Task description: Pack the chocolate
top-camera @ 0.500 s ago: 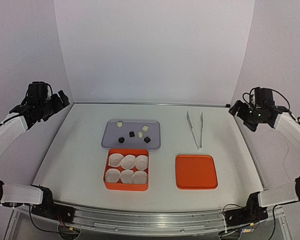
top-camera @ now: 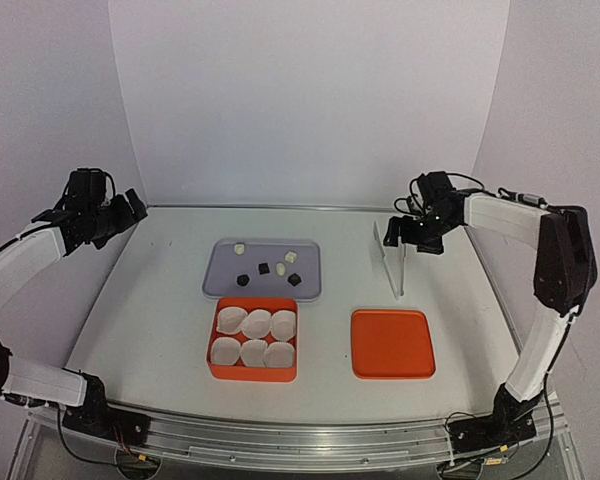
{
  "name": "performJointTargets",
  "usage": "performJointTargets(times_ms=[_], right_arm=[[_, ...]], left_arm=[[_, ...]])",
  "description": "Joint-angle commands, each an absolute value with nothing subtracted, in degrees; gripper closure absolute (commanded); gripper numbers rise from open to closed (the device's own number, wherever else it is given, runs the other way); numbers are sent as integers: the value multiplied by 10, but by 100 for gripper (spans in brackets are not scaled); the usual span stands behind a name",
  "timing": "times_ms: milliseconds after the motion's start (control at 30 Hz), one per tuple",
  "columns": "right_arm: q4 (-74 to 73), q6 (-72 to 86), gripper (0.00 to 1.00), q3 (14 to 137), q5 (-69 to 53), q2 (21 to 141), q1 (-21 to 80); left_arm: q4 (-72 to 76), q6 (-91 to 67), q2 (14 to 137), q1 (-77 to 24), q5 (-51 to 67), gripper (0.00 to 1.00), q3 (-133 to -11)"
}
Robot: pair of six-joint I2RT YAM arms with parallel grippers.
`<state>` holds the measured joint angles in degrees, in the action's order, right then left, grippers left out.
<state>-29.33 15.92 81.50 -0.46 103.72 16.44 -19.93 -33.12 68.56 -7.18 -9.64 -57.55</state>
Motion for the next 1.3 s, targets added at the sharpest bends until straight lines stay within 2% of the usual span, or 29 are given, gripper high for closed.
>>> performJointTargets(times_ms=[0, 267, 633, 1033, 1267], right_arm=[[-319, 126, 2, 880, 56, 1112, 172], [-321, 116, 2, 928, 93, 1206, 193], [-321, 143, 10, 937, 126, 1265, 202], [-320, 181, 25, 917, 155, 1288, 202], [-318, 198, 44, 897, 179, 1285, 204]], left_arm=[[-182, -344, 702, -73, -79, 0, -570], [-176, -358, 718, -73, -82, 0, -558], [-173, -367, 748, -72, -79, 0, -569], [-186, -374, 785, -73, -79, 0, -588], [-189, -379, 783, -73, -81, 0, -587]])
